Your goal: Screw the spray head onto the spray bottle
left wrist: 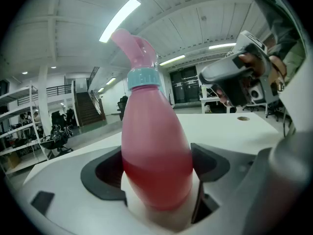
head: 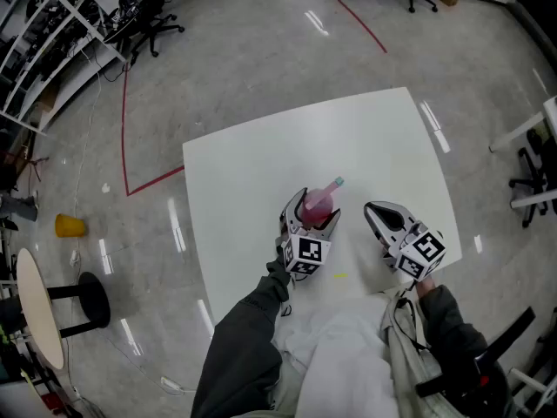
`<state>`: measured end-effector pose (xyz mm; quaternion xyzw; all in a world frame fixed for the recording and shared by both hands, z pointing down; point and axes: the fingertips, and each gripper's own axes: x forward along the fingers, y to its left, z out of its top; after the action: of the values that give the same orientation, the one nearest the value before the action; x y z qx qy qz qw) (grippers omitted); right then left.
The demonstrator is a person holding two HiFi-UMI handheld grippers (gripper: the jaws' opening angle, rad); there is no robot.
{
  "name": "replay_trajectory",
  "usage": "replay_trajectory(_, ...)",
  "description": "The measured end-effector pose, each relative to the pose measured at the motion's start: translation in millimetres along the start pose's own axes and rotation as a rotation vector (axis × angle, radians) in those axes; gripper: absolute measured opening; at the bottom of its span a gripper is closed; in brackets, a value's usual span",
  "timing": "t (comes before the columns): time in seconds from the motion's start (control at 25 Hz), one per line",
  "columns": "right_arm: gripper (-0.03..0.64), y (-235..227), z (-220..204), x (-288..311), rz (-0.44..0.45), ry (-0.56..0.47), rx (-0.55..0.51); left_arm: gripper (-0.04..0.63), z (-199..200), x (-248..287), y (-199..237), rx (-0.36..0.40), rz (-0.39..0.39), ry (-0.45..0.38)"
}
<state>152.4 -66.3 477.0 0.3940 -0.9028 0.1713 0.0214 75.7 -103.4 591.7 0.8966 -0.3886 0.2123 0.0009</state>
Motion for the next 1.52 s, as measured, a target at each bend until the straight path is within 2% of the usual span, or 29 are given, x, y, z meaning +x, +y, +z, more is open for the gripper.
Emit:
replay_trajectory(0.16,-0.005,5.9,45.4,7.3,-0.003,-0.075,-0.149,0.416,-0.4,-4.0,0.8,-0.019,-0.039,-0.003)
replay_trajectory(0.28,-0.006,21.9,69.2,13.2,0.024,-0.106,-0.258,0.414,5.4,-28.9,-5.6,-0.035,-0.133,-0.013)
replay_trajectory(0.36,-0.005,30.2,82.5,11.9,0.078,-0.143,-0.249,0.414,19.2,-48.8,-15.2,-0.045,-0.206,-0.049)
replay_trajectory(0.4,0.032,36.4,88.3,11.2,0.126,-0.161,-0.225,0.414,26.7,-57.3,-19.1,-0.039,-0.231,-0.065)
replay_trajectory(0.44,0.207,45.6,92.1,11.2,0.184,-0.165,-0.207,0.414,32.7,-64.8,-22.3,-0.028,-0.248,-0.075)
replay_trajectory(0.48,0.25,58.0,92.5,12.5,0.249,-0.144,-0.209,0.414,36.3,-71.7,-25.3,-0.019,-0.263,-0.084)
replay_trajectory(0.64,0.258,114.7,70.6,26.5,0.482,0.042,-0.302,0.414,41.2,-98.6,-37.3,0.028,-0.34,-0.104)
replay_trajectory(0.8,0.261,148.4,43.0,36.2,0.618,0.178,-0.423,0.415,37.2,-107.6,-53.8,0.068,-0.396,-0.096)
replay_trajectory(0.88,0.259,151.3,33.7,37.6,0.606,0.192,-0.491,0.414,37.3,-103.1,-51.9,0.032,-0.37,-0.101)
replay_trajectory(0.96,0.134,150.2,33.3,39.9,0.554,0.157,-0.513,0.414,41.2,-98.2,-40.3,-0.017,-0.313,-0.111)
replay_trajectory(1.0,0.098,150.3,34.9,41.7,0.527,0.137,-0.505,0.414,42.7,-96.5,-34.2,-0.03,-0.284,-0.109)
replay_trajectory(1.08,0.095,150.5,37.0,47.5,0.452,0.121,-0.484,0.414,40.3,-94.0,-25.6,-0.049,-0.229,-0.095)
replay_trajectory(1.16,0.095,140.2,38.5,56.5,0.277,0.124,-0.41,0.413,35.5,-91.0,-15.2,-0.071,-0.128,-0.06)
replay_trajectory(1.24,0.095,121.3,40.4,62.7,0.059,0.098,-0.25,0.413,31.8,-85.8,-5.2,-0.062,0.005,-0.01)
replay_trajectory(1.28,0.095,116.7,42.1,62.4,-0.004,0.069,-0.193,0.413,31.7,-83.4,-3.9,-0.06,0.049,0.002)
replay_trajectory(1.36,0.095,122.5,49.4,55.4,-0.021,0.0,-0.206,0.413,34.7,-81.3,-9.3,-0.084,0.055,-0.013)
replay_trajectory(1.44,0.171,135.8,57.3,42.8,0.037,-0.049,-0.247,0.413,34.5,-83.9,-14.0,-0.103,0.021,-0.03)
replay_trajectory(1.52,0.195,143.6,56.5,29.6,0.122,-0.032,-0.243,0.413,30.2,-89.4,-9.3,-0.107,0.012,-0.032)
